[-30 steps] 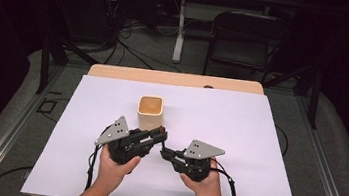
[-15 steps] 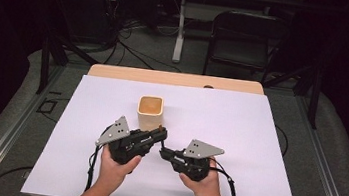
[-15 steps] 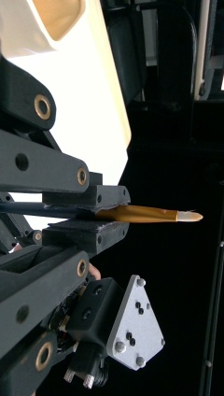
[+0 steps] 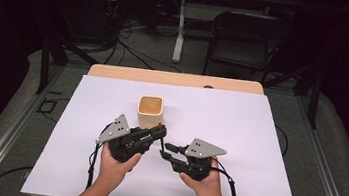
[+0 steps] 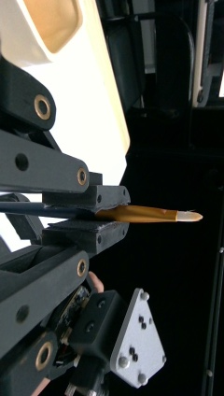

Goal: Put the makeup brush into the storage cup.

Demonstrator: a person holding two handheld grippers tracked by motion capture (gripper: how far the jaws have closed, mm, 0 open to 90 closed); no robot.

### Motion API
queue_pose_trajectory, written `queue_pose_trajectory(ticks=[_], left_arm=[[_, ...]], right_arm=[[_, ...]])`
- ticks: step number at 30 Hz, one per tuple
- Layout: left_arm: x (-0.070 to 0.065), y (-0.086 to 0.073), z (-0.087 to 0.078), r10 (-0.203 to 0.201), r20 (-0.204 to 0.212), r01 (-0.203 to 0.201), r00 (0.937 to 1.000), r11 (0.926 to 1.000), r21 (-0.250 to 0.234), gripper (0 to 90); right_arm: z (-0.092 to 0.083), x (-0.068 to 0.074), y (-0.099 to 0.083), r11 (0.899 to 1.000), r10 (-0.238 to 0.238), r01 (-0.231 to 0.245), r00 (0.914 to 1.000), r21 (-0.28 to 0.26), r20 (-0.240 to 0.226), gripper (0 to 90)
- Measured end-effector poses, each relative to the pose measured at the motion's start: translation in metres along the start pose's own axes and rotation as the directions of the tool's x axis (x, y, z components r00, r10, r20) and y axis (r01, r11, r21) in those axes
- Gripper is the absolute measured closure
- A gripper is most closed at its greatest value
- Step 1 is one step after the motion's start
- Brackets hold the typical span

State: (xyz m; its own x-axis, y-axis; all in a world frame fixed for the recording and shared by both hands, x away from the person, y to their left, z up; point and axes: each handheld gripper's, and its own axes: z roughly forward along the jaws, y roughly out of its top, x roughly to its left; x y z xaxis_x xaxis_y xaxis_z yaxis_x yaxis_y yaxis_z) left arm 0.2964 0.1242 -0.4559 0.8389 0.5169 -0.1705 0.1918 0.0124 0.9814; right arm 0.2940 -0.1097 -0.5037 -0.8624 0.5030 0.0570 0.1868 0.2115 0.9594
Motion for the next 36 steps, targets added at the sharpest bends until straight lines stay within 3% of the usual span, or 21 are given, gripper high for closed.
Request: queue_pose_trajectory(ticks=[10, 17, 21, 25, 29, 33, 36], left_arm=[[0.006, 0.013, -0.009, 0.024, -0.030, -0.024, 0.9993, 0.9997, -0.009, 83.8], [0.006, 0.024, -0.011, 0.052, -0.044, -0.052, 0.9977, 0.9987, 0.003, 83.7], [0.005, 0.027, -0.011, 0.061, -0.042, -0.061, 0.9972, 0.9981, 0.002, 83.7], [0.004, 0.027, -0.010, 0.066, -0.042, -0.066, 0.9969, 0.9978, 0.011, 83.8], [0.006, 0.028, -0.010, 0.066, -0.046, -0.066, 0.9967, 0.9978, 0.013, 83.7], [0.009, 0.033, -0.011, 0.061, -0.060, -0.060, 0.9964, 0.9981, 0.008, 83.7], [0.009, 0.037, -0.011, 0.073, -0.064, -0.072, 0.9953, 0.9973, 0.013, 83.7]], right_arm=[[-0.007, -0.005, 0.004, 1.000, -0.005, 0.005, 0.9999, -0.026, -0.013, 60.3], [-0.010, -0.006, 0.002, 0.999, -0.022, 0.022, 0.9997, 0.026, -0.010, 57.7], [-0.013, -0.004, 0.002, 0.997, -0.051, 0.050, 0.9986, 0.062, 0.016, 57.3], [-0.017, -0.005, 0.003, 0.997, -0.062, 0.061, 0.9973, 0.038, 0.040, 56.0], [-0.021, -0.006, 0.003, 0.997, -0.062, 0.061, 0.9973, 0.043, 0.039, 55.7], [-0.024, -0.007, 0.003, 0.996, -0.054, 0.050, 0.9975, 0.073, 0.045, 45.7], [-0.028, -0.009, -0.002, 0.999, -0.033, 0.031, 0.9979, 0.037, 0.055, 44.2]])
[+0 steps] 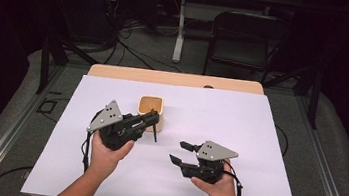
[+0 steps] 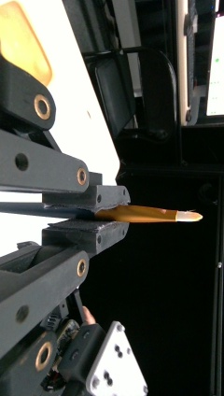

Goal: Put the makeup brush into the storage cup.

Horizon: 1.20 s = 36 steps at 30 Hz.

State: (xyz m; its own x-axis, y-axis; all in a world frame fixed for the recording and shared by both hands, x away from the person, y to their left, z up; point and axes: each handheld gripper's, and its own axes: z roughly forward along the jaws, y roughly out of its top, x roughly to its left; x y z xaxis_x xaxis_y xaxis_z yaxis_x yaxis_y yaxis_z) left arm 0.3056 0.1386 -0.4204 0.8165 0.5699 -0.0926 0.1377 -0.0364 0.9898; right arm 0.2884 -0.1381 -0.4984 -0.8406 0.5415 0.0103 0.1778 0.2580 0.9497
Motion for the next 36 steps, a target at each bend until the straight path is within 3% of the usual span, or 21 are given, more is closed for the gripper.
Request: queue_pose_trajectory(ticks=[3, 8, 11, 13, 18, 26, 32, 36], left_arm=[[0.001, 0.003, 0.001, 0.003, -0.007, -0.003, 1.0000, 1.0000, 0.001, 83.7], [0.007, 0.005, 0.004, -0.001, -0.019, 0.001, 0.9998, 1.0000, 0.008, 83.7], [0.009, 0.007, 0.005, 0.005, -0.027, -0.005, 0.9996, 0.9999, 0.013, 83.7], [0.011, 0.010, 0.005, 0.009, -0.034, -0.009, 0.9994, 0.9998, 0.016, 83.7], [0.015, 0.014, 0.006, 0.009, -0.060, -0.008, 0.9982, 0.9999, 0.014, 83.7], [0.023, 0.021, 0.006, 0.025, -0.091, -0.023, 0.9955, 0.9995, 0.023, 83.7], [0.031, 0.024, 0.003, 0.020, -0.111, -0.018, 0.9936, 0.9996, 0.024, 83.7], [0.034, 0.027, 0.002, 0.024, -0.116, -0.022, 0.9930, 0.9997, 0.015, 83.7]], right_arm=[[-0.003, -0.003, -0.005, 0.998, 0.049, -0.049, 0.9988, 0.026, 0.001, 41.9], [-0.009, -0.003, -0.004, 0.999, 0.041, -0.042, 0.9988, 0.021, 0.028, 35.1], [-0.011, -0.006, -0.006, 0.999, 0.033, -0.034, 0.9958, 0.008, 0.086, 31.5], [-0.012, -0.011, -0.010, 0.998, 0.059, -0.059, 0.9916, -0.003, 0.115, 31.5], [-0.016, -0.015, -0.013, 0.998, 0.070, -0.070, 0.9888, -0.002, 0.132, 30.3], [-0.021, -0.012, -0.016, 0.998, 0.057, -0.059, 0.9831, 0.005, 0.174, 21.1], [-0.020, -0.015, -0.017, 0.997, 0.073, -0.078, 0.9718, 0.018, 0.224, 14.7], [-0.018, -0.013, -0.018, 0.996, 0.060, -0.076, 0.9576, 0.046, 0.282, 14.5]])
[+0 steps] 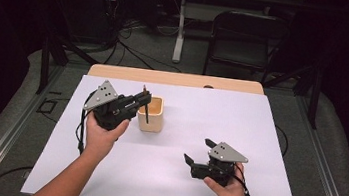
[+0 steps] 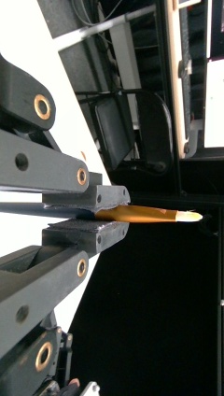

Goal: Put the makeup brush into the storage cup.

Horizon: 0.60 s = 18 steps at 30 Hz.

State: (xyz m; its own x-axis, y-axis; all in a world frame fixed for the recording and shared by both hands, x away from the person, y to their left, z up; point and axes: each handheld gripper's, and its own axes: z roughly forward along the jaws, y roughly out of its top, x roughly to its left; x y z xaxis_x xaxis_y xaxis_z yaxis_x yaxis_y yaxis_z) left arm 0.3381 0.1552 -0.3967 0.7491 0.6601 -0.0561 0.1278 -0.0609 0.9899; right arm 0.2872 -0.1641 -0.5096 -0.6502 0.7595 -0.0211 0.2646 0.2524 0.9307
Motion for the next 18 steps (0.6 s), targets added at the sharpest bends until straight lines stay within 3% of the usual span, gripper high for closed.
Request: queue_pose_trajectory(ticks=[4, 7, 18], left_arm=[[0.0015, 0.0032, 0.0002, 0.004, -0.004, -0.004, 1.0000, 0.9999, -0.013, 83.6], [0.0040, 0.0065, 0.0008, 0.010, -0.013, -0.010, 0.9999, 0.9999, -0.013, 83.6], [0.0092, 0.0099, 0.0071, 0.020, -0.019, -0.021, 0.9996, 0.9996, -0.018, 83.6]], right_arm=[[0.0017, 0.0031, -0.0012, 1.000, -0.013, 0.013, 0.9999, 0.016, 0.009, 14.5], [0.0017, 0.0061, -0.0015, 1.000, -0.016, 0.016, 0.9994, 0.009, -0.030, 14.8], [0.0015, 0.0089, -0.0023, 1.000, -0.010, 0.009, 0.9983, -0.005, -0.058, 15.5]])
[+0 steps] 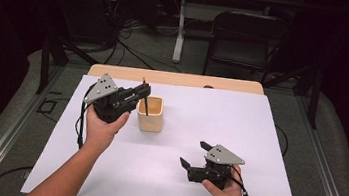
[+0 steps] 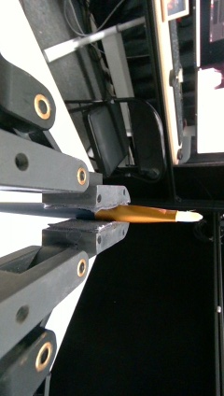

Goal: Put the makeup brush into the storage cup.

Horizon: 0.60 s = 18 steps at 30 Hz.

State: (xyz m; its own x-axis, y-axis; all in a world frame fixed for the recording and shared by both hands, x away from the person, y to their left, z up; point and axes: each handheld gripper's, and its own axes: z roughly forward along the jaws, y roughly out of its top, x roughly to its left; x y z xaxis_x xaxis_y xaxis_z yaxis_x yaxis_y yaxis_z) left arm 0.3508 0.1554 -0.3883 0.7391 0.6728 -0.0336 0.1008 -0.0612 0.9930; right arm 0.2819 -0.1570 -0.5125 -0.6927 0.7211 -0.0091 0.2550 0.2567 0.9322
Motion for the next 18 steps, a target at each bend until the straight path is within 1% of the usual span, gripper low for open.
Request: queue_pose_trajectory(ticks=[2, 4, 6, 9, 12, 18], left_arm=[[0.001, 0.001, 0.002, 0.002, 0.000, -0.002, 1.0000, 1.0000, 0.001, 83.6], [0.001, 0.001, 0.003, 0.005, -0.003, -0.005, 1.0000, 1.0000, 0.000, 83.6], [0.001, 0.002, 0.004, 0.004, -0.001, -0.004, 1.0000, 1.0000, 0.000, 83.6], [0.001, 0.002, 0.006, 0.005, -0.002, -0.005, 1.0000, 1.0000, -0.002, 83.6], [0.002, 0.002, 0.008, 0.001, 0.002, -0.001, 1.0000, 1.0000, -0.004, 83.6], [0.004, 0.000, 0.012, -0.001, -0.004, 0.001, 1.0000, 1.0000, 0.000, 83.5]], right_arm=[[0.000, 0.001, 0.000, 1.000, -0.010, 0.010, 0.9999, 0.004, -0.004, 16.0], [0.000, 0.001, 0.000, 1.000, -0.008, 0.008, 0.9999, 0.005, -0.007, 16.8], [-0.001, 0.001, 0.000, 1.000, -0.003, 0.003, 0.9999, -0.006, -0.015, 18.0], [-0.002, 0.000, 0.000, 1.000, 0.006, -0.006, 0.9995, -0.026, -0.031, 19.9], [-0.004, -0.001, -0.005, 0.998, 0.018, -0.021, 0.9987, -0.058, -0.048, 21.5], [-0.008, -0.007, -0.008, 0.994, 0.033, -0.037, 0.9985, -0.101, -0.042, 22.8]])
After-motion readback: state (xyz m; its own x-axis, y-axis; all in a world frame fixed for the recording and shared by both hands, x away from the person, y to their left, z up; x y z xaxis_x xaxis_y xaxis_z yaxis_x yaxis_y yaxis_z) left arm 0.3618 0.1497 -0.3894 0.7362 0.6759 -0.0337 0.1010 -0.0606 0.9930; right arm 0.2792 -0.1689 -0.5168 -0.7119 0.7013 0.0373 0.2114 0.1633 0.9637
